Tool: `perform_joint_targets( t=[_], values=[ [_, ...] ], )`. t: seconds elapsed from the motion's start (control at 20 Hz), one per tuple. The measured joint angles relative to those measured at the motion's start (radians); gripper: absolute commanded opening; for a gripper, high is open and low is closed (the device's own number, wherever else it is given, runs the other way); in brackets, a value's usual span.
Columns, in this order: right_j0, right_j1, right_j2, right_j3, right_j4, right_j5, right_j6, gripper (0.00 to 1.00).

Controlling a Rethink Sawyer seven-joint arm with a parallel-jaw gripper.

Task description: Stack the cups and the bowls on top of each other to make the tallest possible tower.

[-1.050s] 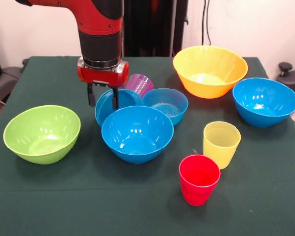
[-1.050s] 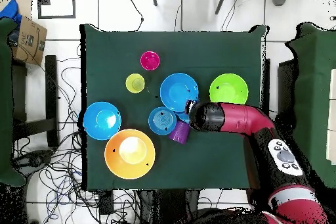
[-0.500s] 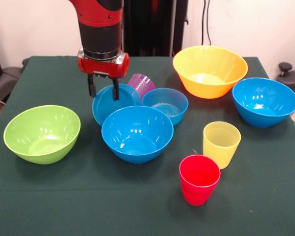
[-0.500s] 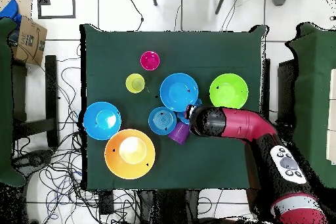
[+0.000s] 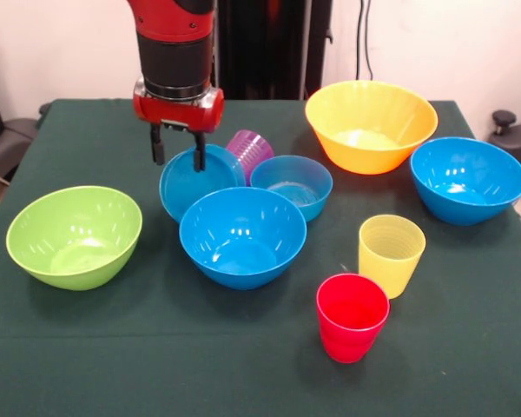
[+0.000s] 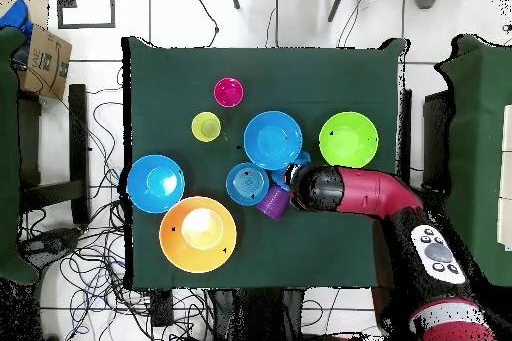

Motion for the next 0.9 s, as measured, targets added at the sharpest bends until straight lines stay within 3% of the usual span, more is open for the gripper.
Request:
perform_joint_targets(
  t=[0.4, 0.9],
  values=[
    [0.043, 0.012, -0.042, 0.000, 0.000, 0.000, 0.000, 1.00],
    [0.047, 0.013, -0.072, 0.021, 0.000, 0.001, 0.000, 1.00]
  ],
)
